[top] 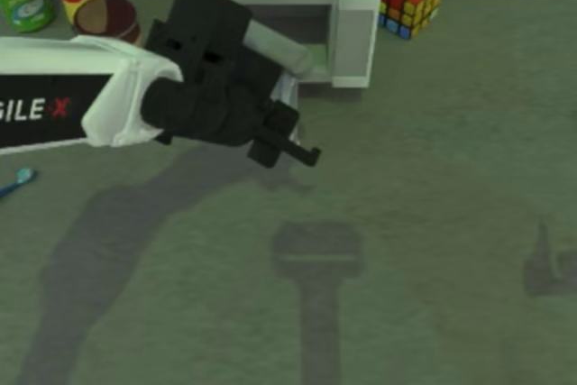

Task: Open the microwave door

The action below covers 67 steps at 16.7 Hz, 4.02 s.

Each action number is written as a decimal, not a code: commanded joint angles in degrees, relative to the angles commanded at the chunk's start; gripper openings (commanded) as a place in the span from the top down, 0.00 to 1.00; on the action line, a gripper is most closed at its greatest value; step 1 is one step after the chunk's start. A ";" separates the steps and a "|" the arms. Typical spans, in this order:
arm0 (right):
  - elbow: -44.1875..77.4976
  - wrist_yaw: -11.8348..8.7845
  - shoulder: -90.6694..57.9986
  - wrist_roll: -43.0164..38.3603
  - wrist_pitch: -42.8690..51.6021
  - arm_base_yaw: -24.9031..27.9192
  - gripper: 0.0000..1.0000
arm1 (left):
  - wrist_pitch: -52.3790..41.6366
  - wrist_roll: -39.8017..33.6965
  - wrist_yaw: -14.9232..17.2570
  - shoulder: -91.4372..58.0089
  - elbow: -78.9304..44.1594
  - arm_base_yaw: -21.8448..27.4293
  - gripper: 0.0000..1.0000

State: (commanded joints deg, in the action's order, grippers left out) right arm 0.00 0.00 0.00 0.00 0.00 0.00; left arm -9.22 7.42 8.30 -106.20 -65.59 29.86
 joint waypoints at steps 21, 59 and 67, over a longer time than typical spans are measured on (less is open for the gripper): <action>0.00 0.00 0.00 0.00 0.00 0.00 0.00 | -0.20 0.94 1.23 0.29 0.48 -0.18 1.00; 0.00 0.00 0.00 0.00 0.00 0.00 0.00 | -1.01 6.73 5.46 1.81 2.12 -2.84 1.00; 0.00 0.00 0.00 0.00 0.00 0.00 0.00 | -1.01 6.73 5.46 1.81 2.12 -2.84 1.00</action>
State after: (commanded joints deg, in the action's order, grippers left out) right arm 0.00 0.00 0.00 0.00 0.00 0.00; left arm -10.23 14.14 13.75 -104.39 -63.47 27.01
